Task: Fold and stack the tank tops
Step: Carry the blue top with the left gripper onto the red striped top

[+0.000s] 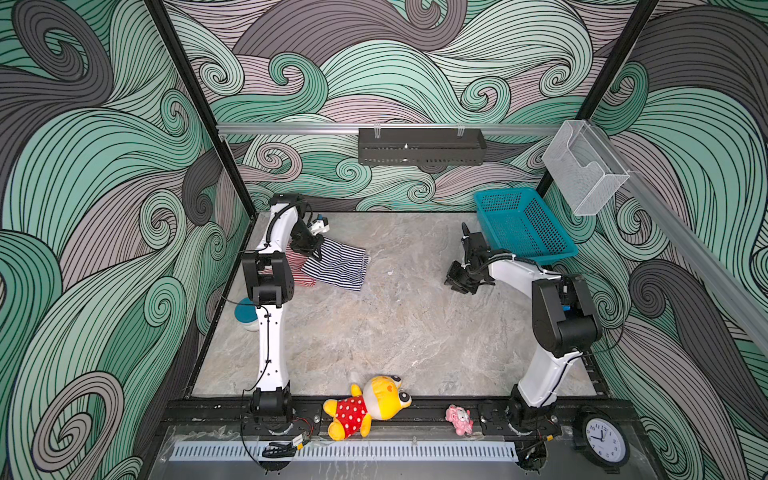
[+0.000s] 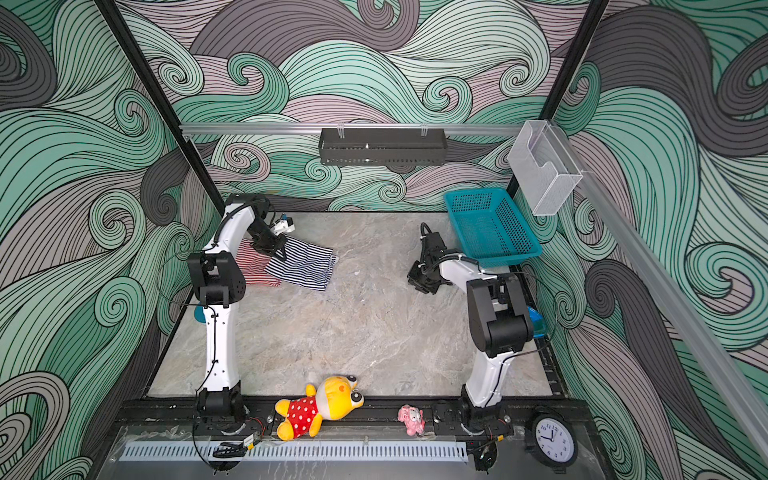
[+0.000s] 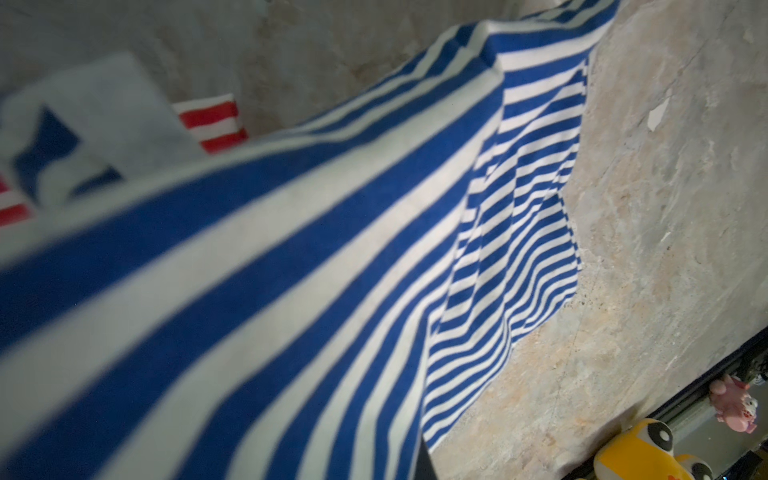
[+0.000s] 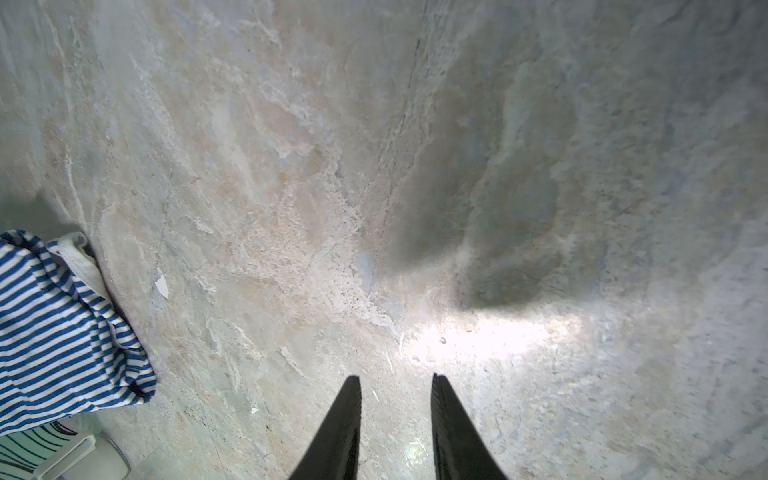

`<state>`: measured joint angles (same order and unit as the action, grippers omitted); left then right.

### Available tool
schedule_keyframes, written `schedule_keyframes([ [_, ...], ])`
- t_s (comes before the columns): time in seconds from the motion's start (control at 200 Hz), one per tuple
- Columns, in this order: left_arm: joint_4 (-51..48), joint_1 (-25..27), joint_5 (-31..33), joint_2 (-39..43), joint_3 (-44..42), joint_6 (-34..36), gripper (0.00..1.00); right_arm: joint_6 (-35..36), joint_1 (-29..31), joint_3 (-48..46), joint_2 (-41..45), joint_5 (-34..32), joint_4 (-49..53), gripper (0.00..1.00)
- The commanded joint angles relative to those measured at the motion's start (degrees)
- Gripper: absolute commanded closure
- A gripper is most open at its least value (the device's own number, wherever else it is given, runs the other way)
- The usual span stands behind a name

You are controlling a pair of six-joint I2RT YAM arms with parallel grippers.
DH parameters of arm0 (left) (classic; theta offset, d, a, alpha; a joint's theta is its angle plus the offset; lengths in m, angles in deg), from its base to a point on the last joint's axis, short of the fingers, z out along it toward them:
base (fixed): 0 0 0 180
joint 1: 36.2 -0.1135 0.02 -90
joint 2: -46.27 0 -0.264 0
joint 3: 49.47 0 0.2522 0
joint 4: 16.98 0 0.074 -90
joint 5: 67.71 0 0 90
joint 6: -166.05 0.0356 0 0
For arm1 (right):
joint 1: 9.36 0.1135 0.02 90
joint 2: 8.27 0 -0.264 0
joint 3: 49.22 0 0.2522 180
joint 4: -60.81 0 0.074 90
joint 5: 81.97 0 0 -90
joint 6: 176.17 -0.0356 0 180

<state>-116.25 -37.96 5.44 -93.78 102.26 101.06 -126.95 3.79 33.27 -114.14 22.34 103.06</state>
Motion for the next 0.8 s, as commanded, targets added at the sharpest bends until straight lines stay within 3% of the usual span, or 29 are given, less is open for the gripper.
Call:
schedule_keyframes([
  [0.0, -2.46, -0.82, 1.28, 4.86, 2.63, 1.16, 1.0, -0.28, 0.56, 1.84, -1.34, 0.77, 0.93, 0.69],
  [0.505, -4.13, -5.24, 5.65, 7.43, 4.26, 5.31, 1.0, -0.89, 1.4, 1.85, -2.15, 0.73, 0.02, 0.69],
  [0.796, -3.71, -7.2, 4.99, 8.36, 6.78, 6.84, 1.0, -1.11, 1.45, 1.74, -1.98, 0.51, -0.02, 0.68],
])
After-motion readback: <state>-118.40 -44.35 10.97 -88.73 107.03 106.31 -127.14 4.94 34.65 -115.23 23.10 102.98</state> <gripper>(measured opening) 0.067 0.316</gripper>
